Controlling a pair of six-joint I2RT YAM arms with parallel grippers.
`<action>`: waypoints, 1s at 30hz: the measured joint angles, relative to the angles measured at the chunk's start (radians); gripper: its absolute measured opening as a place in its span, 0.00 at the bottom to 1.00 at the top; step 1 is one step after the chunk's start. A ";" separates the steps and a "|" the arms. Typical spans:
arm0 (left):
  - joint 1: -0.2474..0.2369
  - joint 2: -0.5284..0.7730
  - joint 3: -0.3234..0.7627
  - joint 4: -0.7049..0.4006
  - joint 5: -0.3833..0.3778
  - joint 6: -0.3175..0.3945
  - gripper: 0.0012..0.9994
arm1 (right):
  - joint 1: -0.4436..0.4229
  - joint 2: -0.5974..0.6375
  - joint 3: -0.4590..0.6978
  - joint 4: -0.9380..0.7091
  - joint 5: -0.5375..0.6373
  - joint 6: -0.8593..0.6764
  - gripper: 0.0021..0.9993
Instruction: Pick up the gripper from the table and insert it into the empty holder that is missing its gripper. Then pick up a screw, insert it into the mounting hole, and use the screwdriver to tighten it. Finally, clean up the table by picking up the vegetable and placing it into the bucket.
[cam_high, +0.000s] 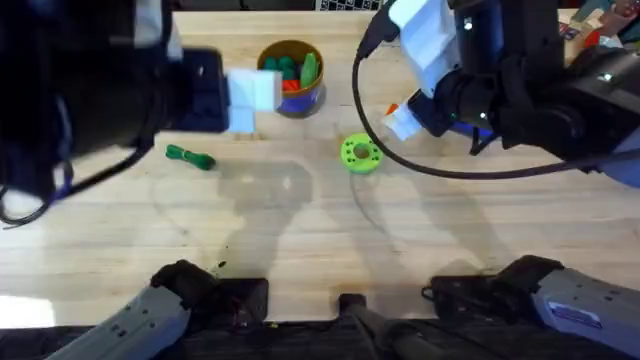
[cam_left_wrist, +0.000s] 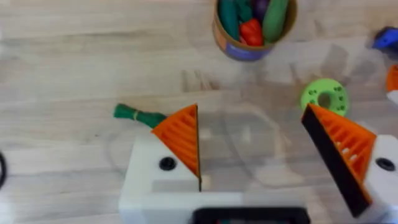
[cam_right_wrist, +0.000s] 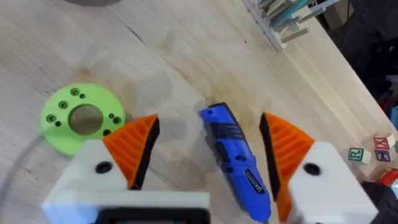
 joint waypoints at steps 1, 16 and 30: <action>0.011 0.022 0.023 -0.012 0.026 -0.003 0.99 | 0.001 0.000 0.000 0.000 0.000 0.000 0.96; 0.534 0.304 0.040 -0.204 0.060 -0.592 0.99 | 0.001 0.000 0.000 0.000 0.000 0.000 0.96; 0.673 0.714 0.028 -0.021 0.131 -0.703 0.99 | 0.001 0.000 0.000 0.000 0.001 -0.011 0.96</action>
